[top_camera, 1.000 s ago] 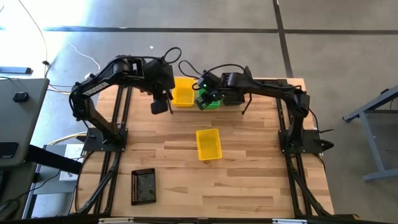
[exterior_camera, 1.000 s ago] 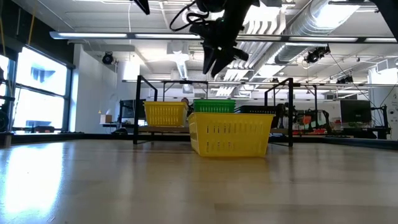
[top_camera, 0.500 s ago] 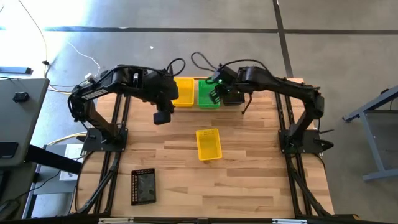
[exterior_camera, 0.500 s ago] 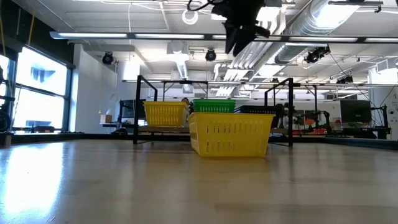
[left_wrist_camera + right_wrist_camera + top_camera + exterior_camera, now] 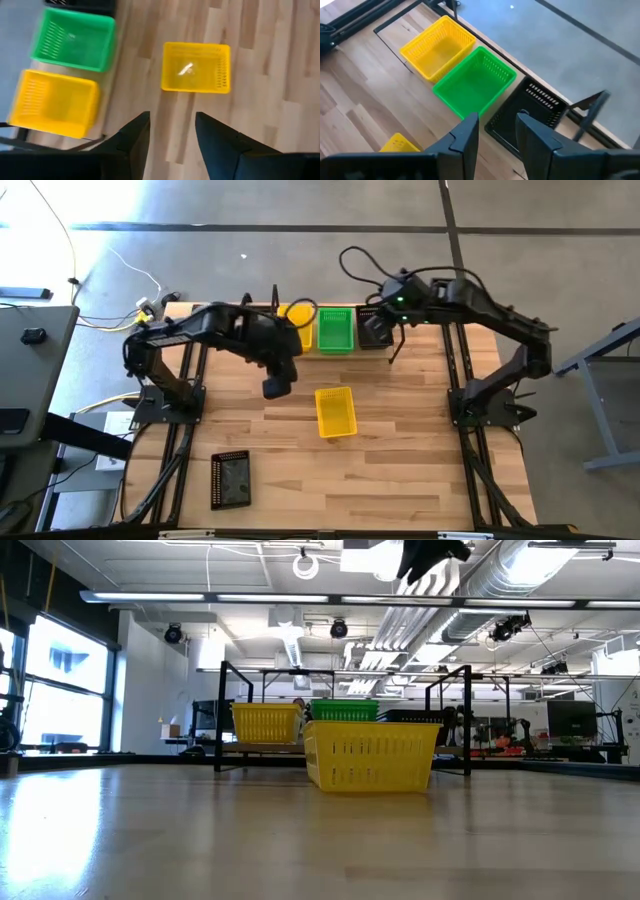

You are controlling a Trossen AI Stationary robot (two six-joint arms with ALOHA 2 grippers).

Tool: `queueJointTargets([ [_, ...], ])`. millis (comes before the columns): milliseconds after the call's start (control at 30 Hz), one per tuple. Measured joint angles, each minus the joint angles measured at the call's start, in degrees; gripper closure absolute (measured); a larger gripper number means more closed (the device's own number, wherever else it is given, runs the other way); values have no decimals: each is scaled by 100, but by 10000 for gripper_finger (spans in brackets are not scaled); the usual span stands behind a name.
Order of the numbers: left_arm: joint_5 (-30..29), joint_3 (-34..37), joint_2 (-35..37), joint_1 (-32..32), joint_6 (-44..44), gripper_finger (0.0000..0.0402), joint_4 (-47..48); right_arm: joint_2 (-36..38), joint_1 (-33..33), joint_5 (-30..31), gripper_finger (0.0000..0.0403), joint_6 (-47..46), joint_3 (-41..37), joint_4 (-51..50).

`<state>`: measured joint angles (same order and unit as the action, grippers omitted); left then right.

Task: Stack baskets on shelf by color
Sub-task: Stack the yellow bin on top of the yellow bins on the shelf

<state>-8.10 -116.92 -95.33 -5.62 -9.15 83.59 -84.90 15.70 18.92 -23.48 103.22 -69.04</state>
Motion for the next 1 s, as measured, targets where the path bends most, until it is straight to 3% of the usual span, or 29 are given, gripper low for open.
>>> queueJointTargets([
  [267,156,0,-447,342,-124,215,-429,403,4,95,288,305,0,-340],
  [533,38,0,-1037,751,-76,217,-1188,565,4,172,288,557,0,-702],
  [1000,-2,0,-2204,1132,-139,217,-1525,616,4,175,288,601,0,-1077],
])
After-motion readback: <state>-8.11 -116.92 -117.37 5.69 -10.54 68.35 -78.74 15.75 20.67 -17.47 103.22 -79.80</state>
